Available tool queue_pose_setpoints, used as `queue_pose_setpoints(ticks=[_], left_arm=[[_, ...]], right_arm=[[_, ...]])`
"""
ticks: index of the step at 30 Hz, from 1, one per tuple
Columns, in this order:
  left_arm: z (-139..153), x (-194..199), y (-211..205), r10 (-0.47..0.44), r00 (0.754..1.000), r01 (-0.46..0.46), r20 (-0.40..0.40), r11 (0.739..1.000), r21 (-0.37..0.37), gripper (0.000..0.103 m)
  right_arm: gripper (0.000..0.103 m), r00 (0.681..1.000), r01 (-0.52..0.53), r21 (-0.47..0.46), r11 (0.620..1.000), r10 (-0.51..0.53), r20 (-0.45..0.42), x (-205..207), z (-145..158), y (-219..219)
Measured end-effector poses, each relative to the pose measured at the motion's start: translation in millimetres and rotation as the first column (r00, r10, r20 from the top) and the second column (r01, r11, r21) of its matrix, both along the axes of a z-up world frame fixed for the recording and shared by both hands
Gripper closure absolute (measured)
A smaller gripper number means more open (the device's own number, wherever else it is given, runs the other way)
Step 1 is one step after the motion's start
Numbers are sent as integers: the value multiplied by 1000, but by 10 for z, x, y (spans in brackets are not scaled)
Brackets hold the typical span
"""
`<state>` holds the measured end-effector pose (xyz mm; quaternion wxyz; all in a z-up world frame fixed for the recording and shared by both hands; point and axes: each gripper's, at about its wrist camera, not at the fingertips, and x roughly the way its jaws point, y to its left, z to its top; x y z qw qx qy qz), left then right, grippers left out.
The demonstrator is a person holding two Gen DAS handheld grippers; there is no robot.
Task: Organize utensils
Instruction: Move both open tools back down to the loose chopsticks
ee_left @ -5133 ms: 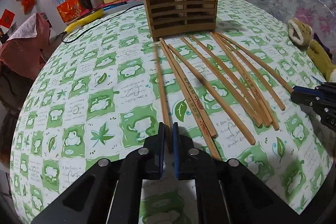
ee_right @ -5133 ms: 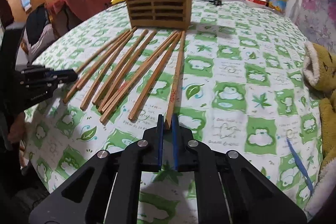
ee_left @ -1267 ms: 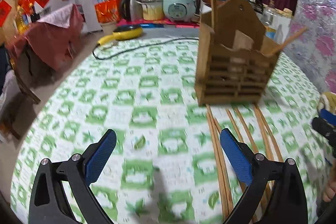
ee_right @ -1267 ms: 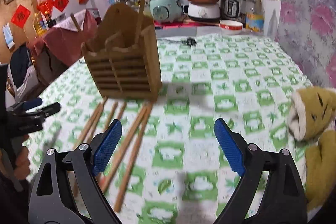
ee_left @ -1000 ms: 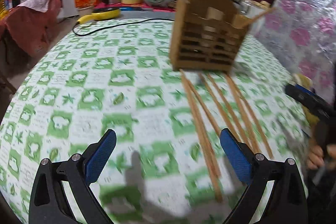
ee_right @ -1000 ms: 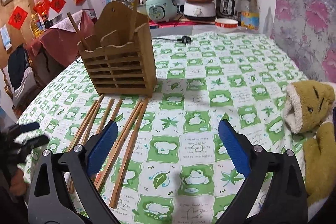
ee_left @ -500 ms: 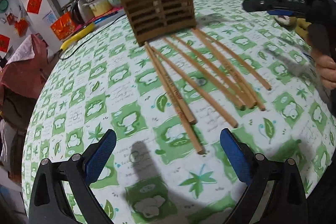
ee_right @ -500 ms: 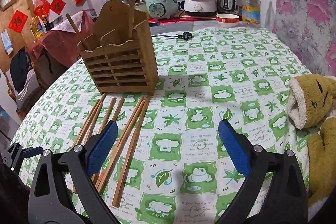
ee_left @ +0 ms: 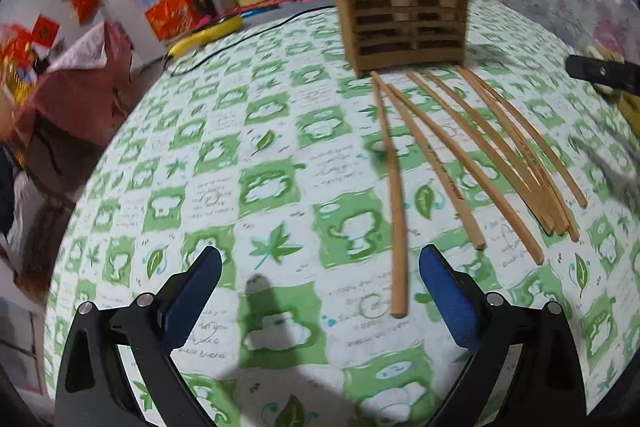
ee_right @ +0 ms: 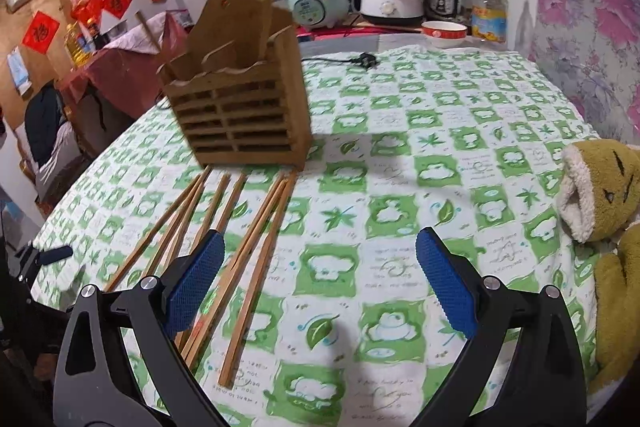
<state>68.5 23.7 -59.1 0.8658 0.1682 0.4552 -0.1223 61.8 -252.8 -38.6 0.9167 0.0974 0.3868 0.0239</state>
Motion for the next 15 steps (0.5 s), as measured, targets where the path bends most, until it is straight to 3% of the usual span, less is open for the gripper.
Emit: queue_pose_setpoints(ticks=[4, 13, 15], left_arm=[[-25, -49, -115, -33, 999, 31, 32, 997, 64, 6], [-74, 50, -31, -6, 999, 7, -39, 1000, 5, 6], [-71, 50, -30, -7, 999, 7, -37, 1000, 8, 6]], right_arm=[[10, 998, -64, -18, 998, 64, -12, -96, -44, 140], [10, 971, -234, -121, 965, 224, -89, -463, -256, 535], [16, 963, -260, -143, 955, 247, -106, -510, -277, 595]])
